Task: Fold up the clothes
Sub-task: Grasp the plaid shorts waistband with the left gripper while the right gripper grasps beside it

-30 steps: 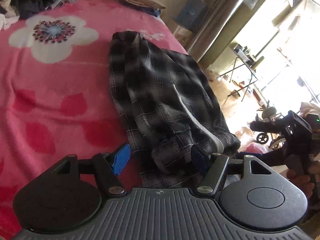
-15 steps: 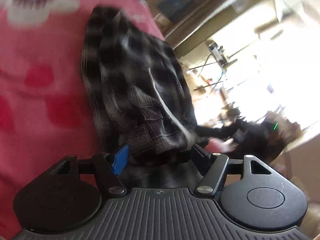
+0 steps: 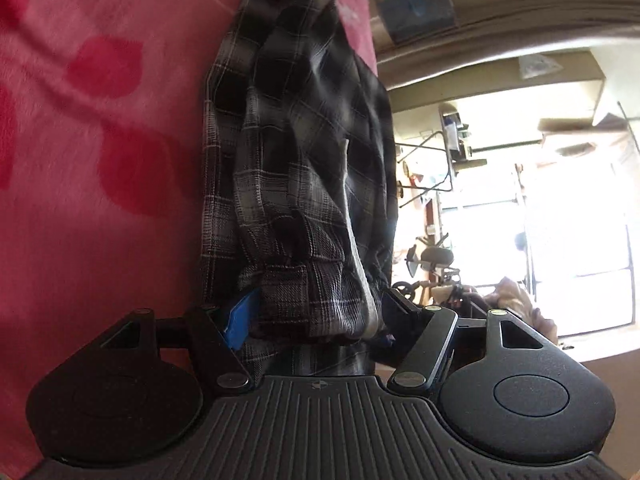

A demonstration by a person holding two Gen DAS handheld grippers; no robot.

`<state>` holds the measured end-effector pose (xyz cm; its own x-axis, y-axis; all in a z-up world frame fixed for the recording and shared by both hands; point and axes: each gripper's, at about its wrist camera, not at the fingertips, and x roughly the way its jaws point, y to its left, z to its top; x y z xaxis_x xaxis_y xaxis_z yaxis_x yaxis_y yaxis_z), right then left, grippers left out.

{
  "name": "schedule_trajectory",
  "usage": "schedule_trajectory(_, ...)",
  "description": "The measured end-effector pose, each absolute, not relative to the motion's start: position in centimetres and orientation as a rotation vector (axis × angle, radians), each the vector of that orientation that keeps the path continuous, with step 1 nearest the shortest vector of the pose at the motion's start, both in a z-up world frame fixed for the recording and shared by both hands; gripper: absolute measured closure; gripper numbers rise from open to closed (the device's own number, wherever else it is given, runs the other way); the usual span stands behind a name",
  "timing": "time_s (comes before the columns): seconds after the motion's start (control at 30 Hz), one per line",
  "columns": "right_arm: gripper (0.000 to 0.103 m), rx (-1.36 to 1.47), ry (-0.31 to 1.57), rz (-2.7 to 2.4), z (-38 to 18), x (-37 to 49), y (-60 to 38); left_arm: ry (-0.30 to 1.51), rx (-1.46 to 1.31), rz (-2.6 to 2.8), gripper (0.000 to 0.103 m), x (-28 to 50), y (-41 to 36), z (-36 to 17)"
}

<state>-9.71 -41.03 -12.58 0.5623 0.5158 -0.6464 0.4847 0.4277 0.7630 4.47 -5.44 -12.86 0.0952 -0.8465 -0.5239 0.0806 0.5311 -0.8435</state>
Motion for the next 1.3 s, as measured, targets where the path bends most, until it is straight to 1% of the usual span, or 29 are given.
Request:
schedule_trajectory(0.07,0.037,1.201,1.045,0.028,-12.9,-9.8,-41.1,1.302,-0.747,-0.792,0.036,4.6,-5.7,-12.8)
schedule_trajectory(0.23,0.031,1.267,1.042,0.037,-14.0,-9.5,-41.4,1.306,-0.704,-0.779,0.036,4.6,-6.1,-12.3)
schedule_trajectory(0.33,0.03,1.274,1.048,0.043,-14.1,-9.3,-41.4,1.288,-0.688,-0.779,0.036,4.5,-5.9,-11.8)
schedule_trajectory(0.5,0.025,1.31,1.051,0.051,-14.7,-9.1,-41.7,1.314,-0.694,-0.767,0.036,4.7,-6.1,-12.5)
schedule_trajectory(0.57,0.025,1.301,1.043,0.061,-14.7,-8.6,-41.5,1.322,-0.708,-0.764,0.036,4.7,-6.1,-12.7)
schedule_trajectory(0.63,0.036,1.285,1.035,0.056,-14.5,-8.4,-41.4,1.321,-0.717,-0.76,0.036,4.7,-5.9,-12.6)
schedule_trajectory(0.7,0.058,1.283,1.026,0.056,-14.5,-8.5,-41.5,1.326,-0.738,-0.755,0.036,4.8,-5.7,-12.7)
schedule_trajectory(0.8,0.069,1.343,0.993,0.075,-14.6,-8.9,-42.0,1.345,-0.801,-0.748,0.036,5.0,-5.2,-13.2)
schedule_trajectory(1.03,0.07,1.563,0.94,0.118,-15.5,-8.7,-42.9,1.388,-0.901,-0.738,0.036,5.3,-5.3,-14.2)
schedule_trajectory(1.3,0.071,1.62,0.918,0.1,-16.5,-9.0,-44.1,1.383,-0.872,-0.722,0.035,5.0,-5.9,-14.0)
